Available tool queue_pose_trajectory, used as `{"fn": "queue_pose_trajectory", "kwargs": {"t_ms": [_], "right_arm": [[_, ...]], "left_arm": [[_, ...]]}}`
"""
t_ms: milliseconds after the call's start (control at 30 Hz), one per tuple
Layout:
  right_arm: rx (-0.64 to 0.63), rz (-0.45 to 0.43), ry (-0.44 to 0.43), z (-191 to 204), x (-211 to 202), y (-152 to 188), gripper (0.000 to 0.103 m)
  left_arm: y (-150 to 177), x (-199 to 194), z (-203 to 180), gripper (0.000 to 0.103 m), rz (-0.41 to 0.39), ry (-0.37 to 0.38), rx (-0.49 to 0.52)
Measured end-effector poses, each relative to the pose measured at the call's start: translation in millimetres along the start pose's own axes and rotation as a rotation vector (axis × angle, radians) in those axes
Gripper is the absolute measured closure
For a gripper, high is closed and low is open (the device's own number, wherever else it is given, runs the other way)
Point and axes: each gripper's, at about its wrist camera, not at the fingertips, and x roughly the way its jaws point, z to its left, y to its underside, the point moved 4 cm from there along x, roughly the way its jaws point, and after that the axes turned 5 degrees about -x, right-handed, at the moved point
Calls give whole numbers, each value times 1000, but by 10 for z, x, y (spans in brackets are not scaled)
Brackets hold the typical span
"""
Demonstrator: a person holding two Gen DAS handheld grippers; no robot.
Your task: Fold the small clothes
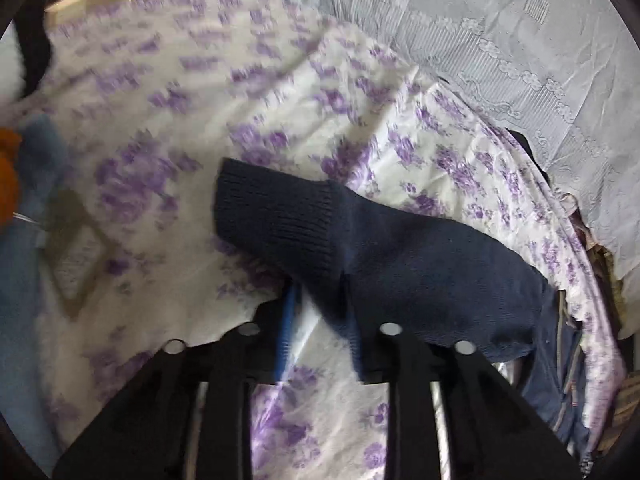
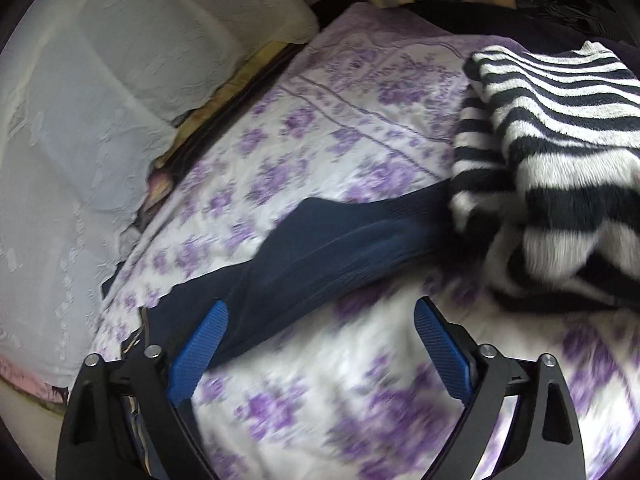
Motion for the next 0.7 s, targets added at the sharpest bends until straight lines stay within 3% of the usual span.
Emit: {"fn": "queue_pose_trajectory", "kwargs": {"t_ms": [67,100,200,233,267,300,400,433,500,533,600,700], "right_arm": [[88,21,-57,-148,103,-51,28],[120,23,-83,-183,126,-71,30],[233,19,-169,-254,221,-153,34],[239,9,-175,-248,244,-182,45],[220,-23,-186,-211,234,-211,80],[188,-54,-182,-173,195,-229,93],[-101,-219,-31,132,-154,-241,94],[-142,-204,27,137,-157,-214,94],[-127,-57,143,-87,114,-98,91],[-124,-10,150,-175,225,-39,91],[-120,-15,135,-192,188,-14,91],[-52,-13,107,-249,59,-18,76]], "left_arm": [[23,-164,-39,42,-86,-86,52],[49,-262,-68,36,-143,-136,91],[136,-348,-139,32,-189,-166,162],[162,-328,-161,32,-179,-163,179],[189,-302,-182,32,-170,-167,194],[212,-262,-210,32,-163,-186,215],[238,-289,-299,32,-190,-206,262],[248,-318,-311,32,-200,-202,270],[281,-344,-349,28,-207,-190,292],[319,-335,-373,27,-199,-186,304],[380,-297,-429,27,-170,-176,335],[518,-387,-553,27,-179,-149,392]]}}
